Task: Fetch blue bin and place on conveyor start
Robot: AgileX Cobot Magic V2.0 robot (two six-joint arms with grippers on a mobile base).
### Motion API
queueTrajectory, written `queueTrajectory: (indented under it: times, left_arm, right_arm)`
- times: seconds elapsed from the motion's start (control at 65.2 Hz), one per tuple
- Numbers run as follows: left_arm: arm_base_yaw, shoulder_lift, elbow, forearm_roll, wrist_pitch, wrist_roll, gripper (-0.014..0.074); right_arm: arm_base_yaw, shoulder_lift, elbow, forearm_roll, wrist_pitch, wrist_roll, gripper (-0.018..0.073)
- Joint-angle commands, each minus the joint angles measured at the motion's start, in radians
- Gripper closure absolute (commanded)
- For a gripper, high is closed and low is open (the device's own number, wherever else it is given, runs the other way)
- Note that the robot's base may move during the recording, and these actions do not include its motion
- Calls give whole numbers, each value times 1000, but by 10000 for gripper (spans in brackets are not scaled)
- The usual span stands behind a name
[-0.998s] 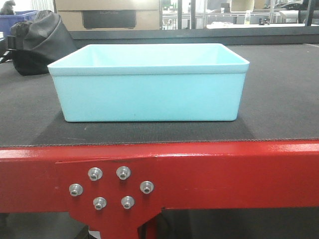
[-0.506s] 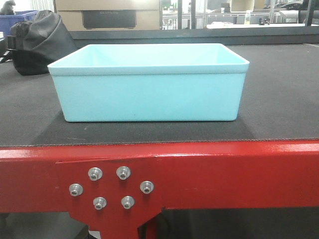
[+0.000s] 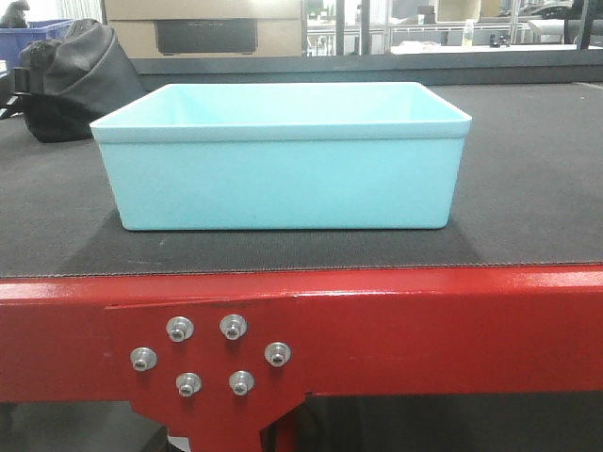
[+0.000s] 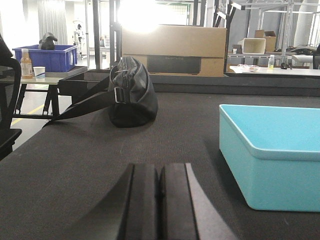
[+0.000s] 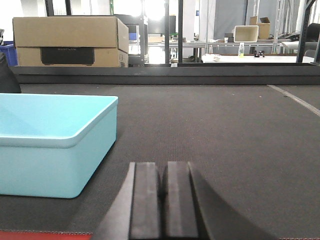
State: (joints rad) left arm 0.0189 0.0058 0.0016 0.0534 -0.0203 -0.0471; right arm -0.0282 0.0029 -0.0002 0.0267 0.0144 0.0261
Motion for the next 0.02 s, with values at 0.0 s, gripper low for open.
queueTrajectory:
  times: [0.0]
  left_arm:
    - [-8,-6,-2,5,-22,3,708]
  right_arm:
    - [2,-3,0,-8,-22,3,722]
